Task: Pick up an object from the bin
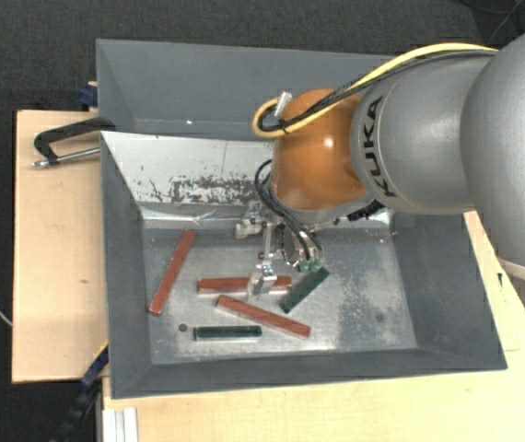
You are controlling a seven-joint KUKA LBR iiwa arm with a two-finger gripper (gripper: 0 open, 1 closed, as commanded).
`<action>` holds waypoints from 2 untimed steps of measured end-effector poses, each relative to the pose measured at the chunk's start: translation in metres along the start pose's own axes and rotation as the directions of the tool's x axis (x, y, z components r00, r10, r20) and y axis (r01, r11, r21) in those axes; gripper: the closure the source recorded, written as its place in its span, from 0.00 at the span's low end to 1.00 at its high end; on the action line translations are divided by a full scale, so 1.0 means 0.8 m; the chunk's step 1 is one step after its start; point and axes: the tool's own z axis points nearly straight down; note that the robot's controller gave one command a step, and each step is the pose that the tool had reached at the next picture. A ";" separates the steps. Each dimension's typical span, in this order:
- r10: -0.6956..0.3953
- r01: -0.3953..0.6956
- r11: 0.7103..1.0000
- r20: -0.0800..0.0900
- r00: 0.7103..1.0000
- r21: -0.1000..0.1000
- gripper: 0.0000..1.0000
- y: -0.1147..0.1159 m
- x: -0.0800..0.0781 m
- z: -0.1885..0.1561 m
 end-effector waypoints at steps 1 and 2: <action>0.223 -0.223 0.975 -0.001 0.975 -0.004 1.00 -0.005 -0.004 0.047; 0.223 -0.223 0.975 -0.001 0.975 -0.005 1.00 -0.005 -0.004 0.047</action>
Offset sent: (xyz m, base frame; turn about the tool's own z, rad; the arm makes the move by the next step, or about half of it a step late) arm 0.0000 0.0000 0.0000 0.0000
